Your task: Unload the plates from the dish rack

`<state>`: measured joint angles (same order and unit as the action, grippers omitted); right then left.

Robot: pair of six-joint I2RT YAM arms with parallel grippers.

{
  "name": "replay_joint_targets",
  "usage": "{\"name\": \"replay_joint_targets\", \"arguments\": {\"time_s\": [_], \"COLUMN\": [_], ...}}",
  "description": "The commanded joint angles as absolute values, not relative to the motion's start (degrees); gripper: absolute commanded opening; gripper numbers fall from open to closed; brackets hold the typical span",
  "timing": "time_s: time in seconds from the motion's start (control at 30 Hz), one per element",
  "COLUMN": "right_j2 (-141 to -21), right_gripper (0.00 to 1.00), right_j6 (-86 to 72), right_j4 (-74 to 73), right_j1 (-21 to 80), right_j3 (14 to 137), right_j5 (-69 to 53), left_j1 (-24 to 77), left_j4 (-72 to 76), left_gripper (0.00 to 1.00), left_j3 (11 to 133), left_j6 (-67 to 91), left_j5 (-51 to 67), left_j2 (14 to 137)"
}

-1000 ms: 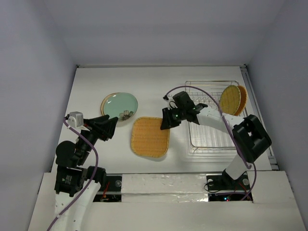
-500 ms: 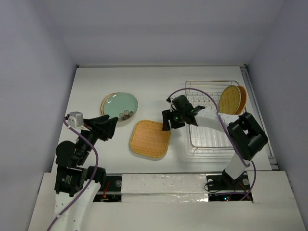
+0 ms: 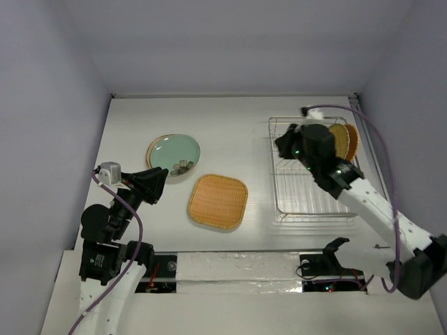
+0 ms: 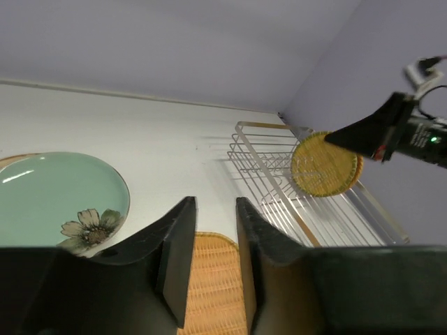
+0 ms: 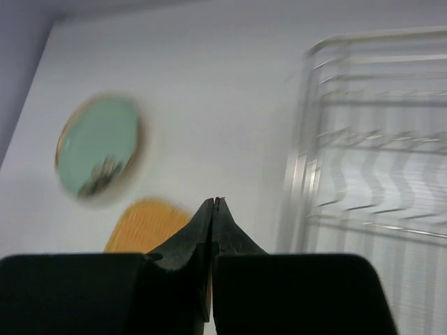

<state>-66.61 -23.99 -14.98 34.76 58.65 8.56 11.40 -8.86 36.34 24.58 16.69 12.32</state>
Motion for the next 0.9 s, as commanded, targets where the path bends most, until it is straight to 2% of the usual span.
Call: {"name": "replay_joint_targets", "arguments": {"time_s": [0.0, 0.03, 0.1, 0.13, 0.17, 0.2, 0.3, 0.33, 0.53, 0.77, 0.87], "right_j2": [-58.6, -57.0, -52.7, -51.8, -51.3, -51.2, -53.7, -56.5, -63.3, -69.2, -72.6], "right_gripper": [0.0, 0.0, 0.0, 0.0, 0.04, 0.14, 0.53, 0.55, 0.56, 0.53, 0.48], "right_j6": [-27.4, -27.6, -27.0, -26.5, -27.0, -27.1, -28.0, -28.0, -27.5, -26.0, -25.4], "right_j4": [-19.3, -20.9, -21.5, -21.6, -22.6, -22.4, -21.4, -21.0, -15.7, -14.4, -14.0], "right_j1": [25.7, 23.0, 15.7, 13.7, 10.1, 8.8, 4.9, 3.8, -1.4, -3.1, -3.7], "right_j3": [56.3, 54.9, 53.1, 52.3, 51.7, 51.5, 52.0, 52.4, 52.2, 54.1, 55.5], "right_j5": [28.0, 29.1, 32.0, 33.1, 33.3, 31.8, 31.6, 31.0, 25.5, 25.2, 24.8], "left_j1": [11.0, 11.0, 11.6, 11.6, 11.6, 12.3, 13.5, 14.3, 16.3, 18.1, 18.7], "left_j4": [-6.3, -6.6, -7.0, -7.1, -7.1, -7.3, -7.3, -7.3, -7.5, -8.1, -8.1], "left_gripper": [0.26, 0.14, 0.06, 0.06, 0.06, 0.06, 0.13, 0.18, 0.3, 0.34, 0.35], "left_j3": [35.9, 36.0, 36.1, 36.1, 36.1, 36.2, 36.2, 36.2, 36.3, 36.4, 36.4], "left_j6": [24.6, 24.6, 24.7, 24.7, 24.8, 24.8, 24.8, 24.8, 24.9, 25.0, 25.0], "left_j5": [16.4, 15.8, 14.5, 14.3, 14.1, 14.1, 14.0, 14.0, 13.3, 11.5, 11.4], "left_j2": [12.3, 11.9, 11.5, 11.1, 10.8, 10.6, 9.8, 9.5, 7.9, 6.8, 6.7]}}
